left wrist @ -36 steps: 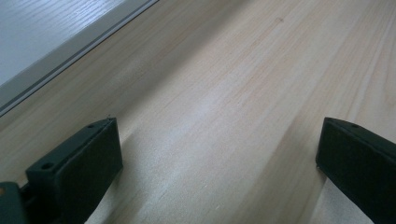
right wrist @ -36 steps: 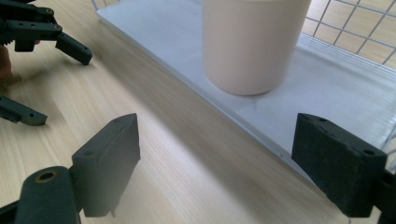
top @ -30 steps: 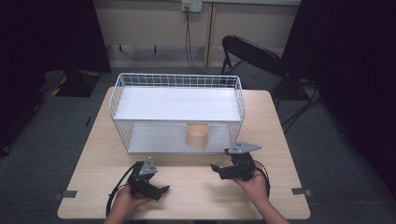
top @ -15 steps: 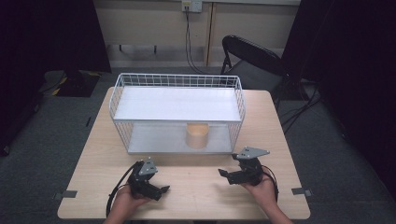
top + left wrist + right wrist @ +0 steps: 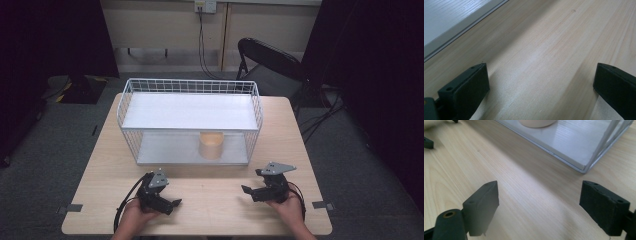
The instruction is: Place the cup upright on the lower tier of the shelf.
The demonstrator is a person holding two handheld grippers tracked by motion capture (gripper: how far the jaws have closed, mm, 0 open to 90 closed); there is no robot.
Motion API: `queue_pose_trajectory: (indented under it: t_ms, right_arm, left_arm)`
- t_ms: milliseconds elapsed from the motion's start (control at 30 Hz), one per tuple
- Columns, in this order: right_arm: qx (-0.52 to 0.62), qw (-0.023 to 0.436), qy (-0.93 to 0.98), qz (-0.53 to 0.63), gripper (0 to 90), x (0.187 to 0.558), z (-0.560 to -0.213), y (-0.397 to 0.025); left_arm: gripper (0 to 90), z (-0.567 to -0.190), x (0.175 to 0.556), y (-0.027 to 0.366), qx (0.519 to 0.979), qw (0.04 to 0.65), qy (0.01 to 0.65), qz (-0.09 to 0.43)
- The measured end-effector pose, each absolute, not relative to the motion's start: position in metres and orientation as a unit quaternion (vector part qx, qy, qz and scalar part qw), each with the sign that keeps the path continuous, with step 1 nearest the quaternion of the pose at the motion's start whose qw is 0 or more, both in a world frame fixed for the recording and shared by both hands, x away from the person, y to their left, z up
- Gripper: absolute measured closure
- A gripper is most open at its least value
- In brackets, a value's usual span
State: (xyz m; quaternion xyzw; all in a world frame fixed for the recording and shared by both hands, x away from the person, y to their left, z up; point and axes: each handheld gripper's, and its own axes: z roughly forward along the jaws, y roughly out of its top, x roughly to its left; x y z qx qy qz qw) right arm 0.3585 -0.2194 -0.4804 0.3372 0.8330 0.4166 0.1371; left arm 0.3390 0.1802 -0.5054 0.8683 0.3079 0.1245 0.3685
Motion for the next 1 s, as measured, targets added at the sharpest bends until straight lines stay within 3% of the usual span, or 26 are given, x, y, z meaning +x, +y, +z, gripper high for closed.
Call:
queue_pose_trajectory:
  t_ms: [733,1000]
  right_arm:
    - [0.336,0.124,0.847,0.392,15.2,0.355,-0.502,-0.233]
    - [0.318,0.145,0.859,0.374,13.2,0.353,-0.503,-0.230]
  left_arm:
    - [0.0,-0.505,0.339,0.180,0.868,0.368,0.309,0.125]
    - [0.0,-0.505,0.339,0.180,0.868,0.368,0.308,0.125]
